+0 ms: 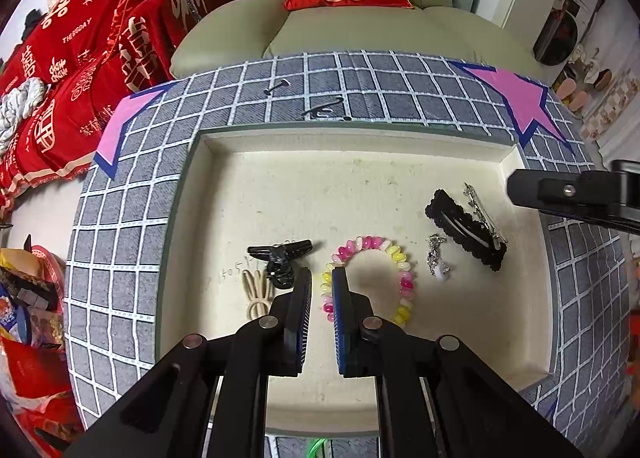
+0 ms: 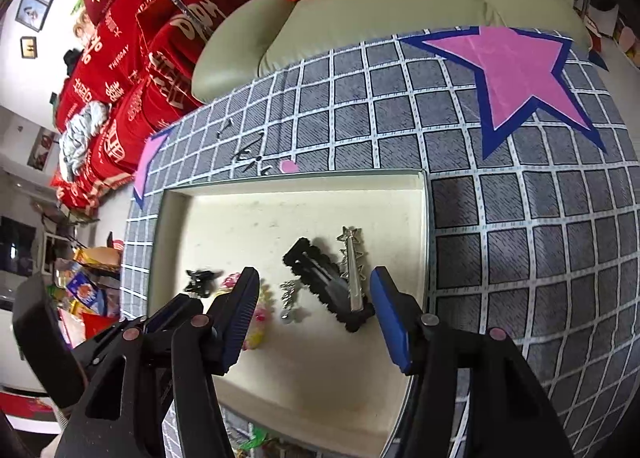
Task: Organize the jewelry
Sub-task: 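Open the right tool to drop the toothed clip while the left tool drops the beaded bracelet, then move the right tool to the brown coiled bracelet while the left tool reaches the yellow flower hair tie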
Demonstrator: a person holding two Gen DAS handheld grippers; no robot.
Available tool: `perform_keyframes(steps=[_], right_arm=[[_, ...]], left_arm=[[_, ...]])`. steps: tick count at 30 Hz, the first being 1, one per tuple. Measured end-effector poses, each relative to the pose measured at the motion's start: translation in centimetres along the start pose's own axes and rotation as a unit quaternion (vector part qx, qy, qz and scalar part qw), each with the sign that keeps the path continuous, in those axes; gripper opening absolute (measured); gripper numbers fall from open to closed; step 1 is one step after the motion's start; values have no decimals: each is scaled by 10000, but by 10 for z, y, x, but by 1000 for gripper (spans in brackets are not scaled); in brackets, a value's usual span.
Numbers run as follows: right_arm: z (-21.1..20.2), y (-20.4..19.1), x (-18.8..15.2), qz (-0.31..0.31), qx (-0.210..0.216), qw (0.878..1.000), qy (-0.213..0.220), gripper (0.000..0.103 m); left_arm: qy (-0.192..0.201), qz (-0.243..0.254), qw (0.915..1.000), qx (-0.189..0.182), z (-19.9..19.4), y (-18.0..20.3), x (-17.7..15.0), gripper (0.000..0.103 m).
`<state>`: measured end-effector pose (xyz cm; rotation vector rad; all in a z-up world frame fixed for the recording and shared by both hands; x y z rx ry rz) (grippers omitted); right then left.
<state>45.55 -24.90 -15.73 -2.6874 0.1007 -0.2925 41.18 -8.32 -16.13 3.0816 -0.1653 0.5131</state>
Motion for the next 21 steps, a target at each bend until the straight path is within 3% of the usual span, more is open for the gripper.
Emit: perform_keyframes(steps=[5,7,11,12,13,14,16,18,21], right_arm=[[-16,-8,-10,45,132,9999,75,63],[-21,-12,-16,34,200,9998,89,75],[-34,-24,-31,-29,329,9993,153,75],[-37,-27,-35,-40,354,9992,165,75],[-40,-31,-40,-50,384,9991,175,75],[-43,-33,-44,-55,409,9990,182,75],[-48,-38,-53,-64,443,9988,192,75],[-53,-43,-62,-72,485,9986,202,82],[-59,-49,-77,-70,546,9983,200,82]], left_arm=[[58,-101,9999,-54,-13,-9,-5,19],[81,-170,9998,-83,-18,-14,-7,19],[142,-198,9997,-80,-31,-23,-15,19],[156,-219,9996,-92,-34,-26,-18,32],[159,-243,9995,-98,-37,-29,-21,57],[152,-295,9994,-65,-40,-32,-24,103],[413,-429,9982,46,-53,-41,-30,103],[365,-475,9982,8,-58,-45,-35,103],[397,-514,9979,64,-66,-54,-49,103]])
Point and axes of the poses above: each gripper's, at about its wrist camera, not at the fingertips, and z roughly the way its jaws point, y to its right, x to its top, the point moved 5 cm from there along z, roughly the way its jaws point, and after that the axes turned 3 degrees about -y, right-handed, at the moved point
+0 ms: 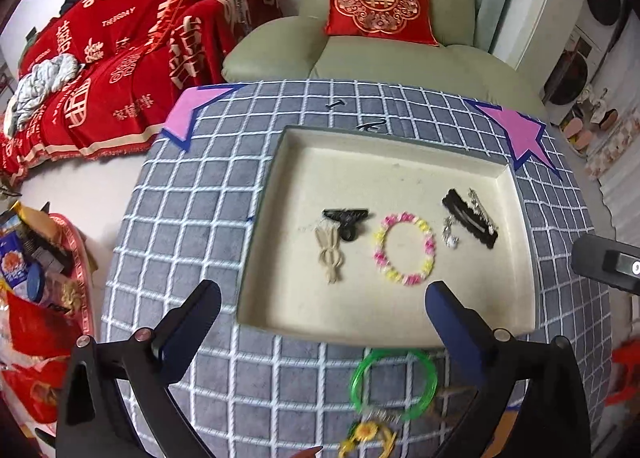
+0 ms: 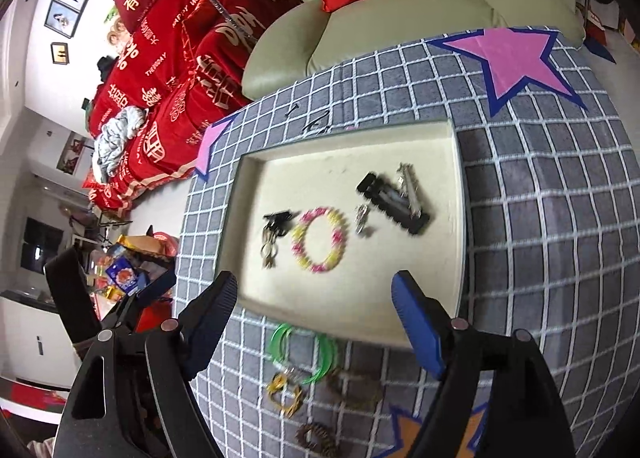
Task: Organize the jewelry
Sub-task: 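Move the right tool to the brown coiled bracelet while the left tool reaches the yellow flower hair tie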
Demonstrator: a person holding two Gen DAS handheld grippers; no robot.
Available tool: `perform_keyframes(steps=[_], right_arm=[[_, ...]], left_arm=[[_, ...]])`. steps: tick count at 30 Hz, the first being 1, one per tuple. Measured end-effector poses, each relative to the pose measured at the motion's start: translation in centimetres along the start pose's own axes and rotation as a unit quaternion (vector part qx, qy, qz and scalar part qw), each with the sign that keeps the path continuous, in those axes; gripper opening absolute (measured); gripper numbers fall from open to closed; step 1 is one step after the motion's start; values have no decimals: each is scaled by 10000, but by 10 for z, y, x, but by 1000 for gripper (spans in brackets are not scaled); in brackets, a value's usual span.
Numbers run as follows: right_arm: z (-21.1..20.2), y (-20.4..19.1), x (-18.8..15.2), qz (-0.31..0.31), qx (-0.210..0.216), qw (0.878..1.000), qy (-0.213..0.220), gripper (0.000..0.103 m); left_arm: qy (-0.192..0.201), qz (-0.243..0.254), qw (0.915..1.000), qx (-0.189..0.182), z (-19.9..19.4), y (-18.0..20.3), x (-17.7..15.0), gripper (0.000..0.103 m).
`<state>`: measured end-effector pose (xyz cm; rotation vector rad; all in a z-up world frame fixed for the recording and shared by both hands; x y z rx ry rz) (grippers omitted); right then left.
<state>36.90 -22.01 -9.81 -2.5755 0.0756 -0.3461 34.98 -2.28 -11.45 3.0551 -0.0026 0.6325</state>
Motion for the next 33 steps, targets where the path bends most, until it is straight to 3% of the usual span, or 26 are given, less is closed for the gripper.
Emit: perform_keyframes(steps=[5,10,18,33], right_arm=[[-4,-8,-28,-100,-67,9998,-132,85],[-4,-12,-61,-289,-257,9988,-317,85],[6,1,-118,-318,-670,9947,-708,85],[43,25,-183,-262,-1380,9819,-1270,84]], left_arm=[[-103,73,9999,105,-11,-15,-29,103],[-471,-3,9989,63,-8,-32,-68,103],[-867,192,9960,-1,3,-33,-116,103],[-1134,599,9917,-25,25,-18,-144,103]])
Point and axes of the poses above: each gripper's, at about its wrist camera, not at the fingertips, and z roughly the way its jaws point, y to its right, x to its top, the point moved 5 cm from there along z, roughly the way its jaws point, and after that the axes turned 3 degrees about -y, right-handed, at the moved point
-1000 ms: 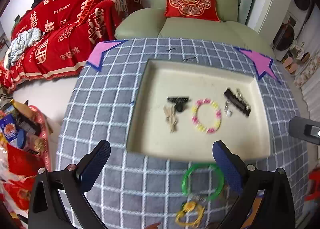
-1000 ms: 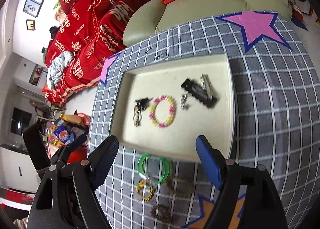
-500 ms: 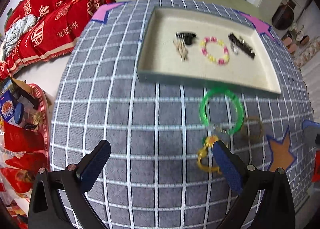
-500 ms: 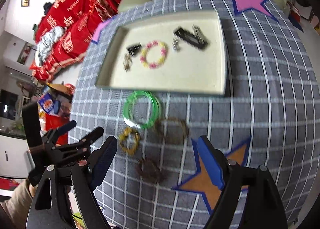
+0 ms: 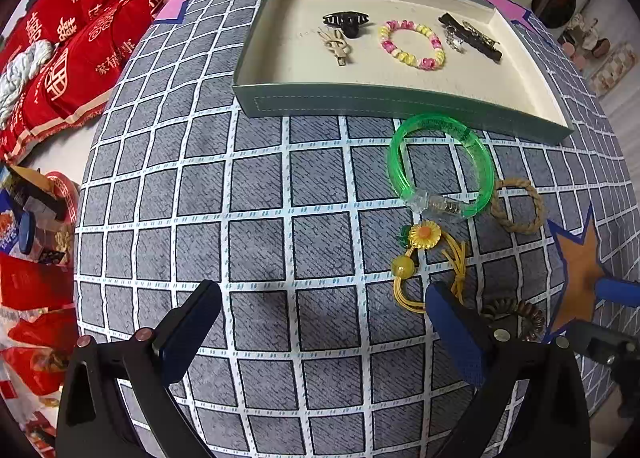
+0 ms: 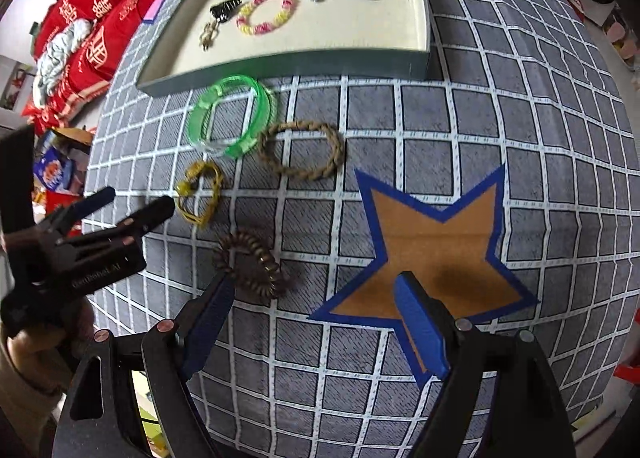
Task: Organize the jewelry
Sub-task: 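Move the right tool to the brown coiled bracelet while the left tool reaches the yellow flower hair tie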
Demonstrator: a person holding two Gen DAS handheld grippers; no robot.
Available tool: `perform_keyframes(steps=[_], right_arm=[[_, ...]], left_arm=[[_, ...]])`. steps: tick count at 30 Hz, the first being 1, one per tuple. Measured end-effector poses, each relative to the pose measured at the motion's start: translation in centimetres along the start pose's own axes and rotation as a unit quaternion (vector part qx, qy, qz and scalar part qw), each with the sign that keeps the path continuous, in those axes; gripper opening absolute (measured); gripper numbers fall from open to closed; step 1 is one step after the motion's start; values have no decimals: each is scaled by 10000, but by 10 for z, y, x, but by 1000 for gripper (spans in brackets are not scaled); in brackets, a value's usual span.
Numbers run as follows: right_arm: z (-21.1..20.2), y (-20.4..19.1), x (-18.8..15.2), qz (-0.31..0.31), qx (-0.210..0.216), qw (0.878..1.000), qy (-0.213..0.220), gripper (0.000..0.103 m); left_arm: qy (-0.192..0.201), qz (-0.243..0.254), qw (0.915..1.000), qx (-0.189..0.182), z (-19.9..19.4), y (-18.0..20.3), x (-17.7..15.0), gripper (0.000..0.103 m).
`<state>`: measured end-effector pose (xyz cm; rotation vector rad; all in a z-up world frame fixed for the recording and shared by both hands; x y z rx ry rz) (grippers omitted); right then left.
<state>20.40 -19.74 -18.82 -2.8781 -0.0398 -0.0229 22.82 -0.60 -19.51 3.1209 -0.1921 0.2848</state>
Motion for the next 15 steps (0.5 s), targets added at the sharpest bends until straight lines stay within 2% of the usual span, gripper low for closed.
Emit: perform_keyframes(steps=[15], right_arm=[[32,-21,1,-416,-539,9977,-33,84]], left_arm=[[-86,233,9997,72,18,5,7,103]])
Point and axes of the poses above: each gripper's, at about its wrist camera, not at the fingertips, and z roughly the way its jaws point, y to its right, x to its top, the point moved 5 cm from there along z, roughly the way its jaws point, and after that the axes turned 3 degrees about -y, right-handed, at the moved point
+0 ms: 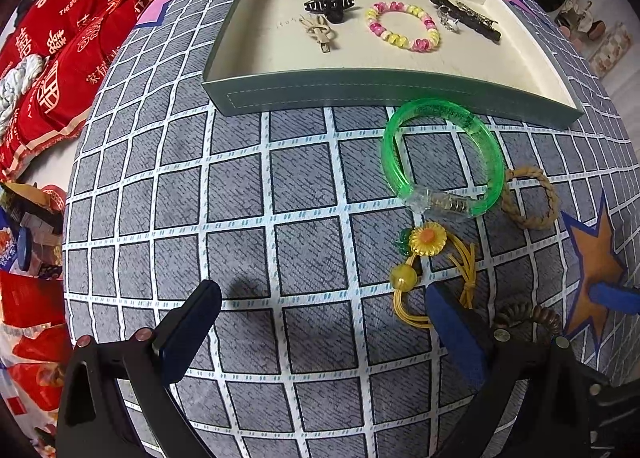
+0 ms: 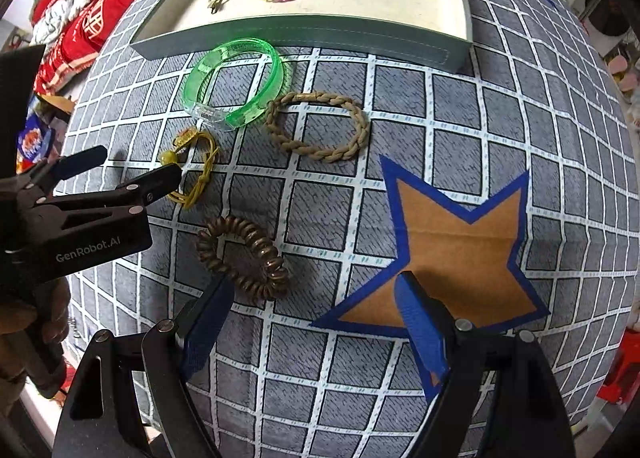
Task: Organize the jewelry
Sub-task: 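Move the right tool to the brown coiled bracelet while the left tool reaches the yellow flower hair tie, then close the right tool on the brown coiled bracelet while the left tool grips the flower hair tie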
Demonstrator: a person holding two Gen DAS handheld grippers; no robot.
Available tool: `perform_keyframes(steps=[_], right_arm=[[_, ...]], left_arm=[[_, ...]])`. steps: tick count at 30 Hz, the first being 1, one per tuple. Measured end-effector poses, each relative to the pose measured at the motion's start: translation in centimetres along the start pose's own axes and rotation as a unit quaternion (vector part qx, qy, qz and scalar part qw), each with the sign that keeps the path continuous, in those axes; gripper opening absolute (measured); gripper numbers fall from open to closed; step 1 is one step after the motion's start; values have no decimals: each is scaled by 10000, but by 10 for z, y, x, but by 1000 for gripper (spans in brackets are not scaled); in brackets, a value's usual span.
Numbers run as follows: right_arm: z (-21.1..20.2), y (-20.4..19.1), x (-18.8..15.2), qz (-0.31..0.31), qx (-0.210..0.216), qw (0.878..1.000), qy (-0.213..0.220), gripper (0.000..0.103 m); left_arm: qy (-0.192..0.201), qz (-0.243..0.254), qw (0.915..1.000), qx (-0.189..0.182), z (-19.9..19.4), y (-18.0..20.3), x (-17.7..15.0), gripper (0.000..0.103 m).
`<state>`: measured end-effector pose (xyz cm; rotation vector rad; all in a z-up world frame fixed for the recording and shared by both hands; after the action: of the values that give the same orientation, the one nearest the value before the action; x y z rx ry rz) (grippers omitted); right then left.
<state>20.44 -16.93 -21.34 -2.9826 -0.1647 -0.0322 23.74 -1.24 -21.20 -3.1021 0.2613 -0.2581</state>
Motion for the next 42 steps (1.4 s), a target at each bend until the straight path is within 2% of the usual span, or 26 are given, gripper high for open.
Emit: perform_keyframes(steps=[8,10,13,17,19,21,25,26,27,30,42], right_arm=[[9,-10,7,-110,-245,9996,93,69],[10,-14,10,-172,-359,9991,133,60],[11,-23,14,-416,-626,9970,198,50],[11,-31,18,-533,-670,9961,220,39],[11,-33,21,-550,-667,9960,222,27],[11,-36,23,-561,-658,9960,219,16],[7,-35,23,-524,-605,9966,193,15],[4,-29,22,-494,-577,9969,183,15],[0,-17,18,-467,-540,9973,171,14],[-1,-14,13,-383,-448,9982,140,13],[-8,4,-8,105,56,9999,99,13]], left_arm=[[42,60,10000,2,5,0,3,103],[60,90,9999,-6,5,2,4,103],[82,148,9997,-194,2,8,4,93],[137,245,9992,-280,-4,16,3,78],[166,326,9989,-306,-7,20,3,69],[185,406,9985,-327,-9,25,3,55],[179,645,9970,-394,-15,44,3,31],[181,680,9967,-403,-15,47,3,21],[187,713,9965,-405,-16,50,2,21],[196,642,9964,-517,-18,57,0,21],[301,99,9956,-887,-36,36,-13,21]])
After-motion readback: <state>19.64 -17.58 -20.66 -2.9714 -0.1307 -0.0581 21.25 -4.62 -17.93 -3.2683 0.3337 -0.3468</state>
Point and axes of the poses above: each gripper's, at about its wrist camera, not at the fingertips, and z roughly the way its jaws point, y to its right, x to its top, the point moved 5 cm from there along z, roughly the way its jaws point, and after that the axes turned 3 degrees about -y, right-handed, at the moved point
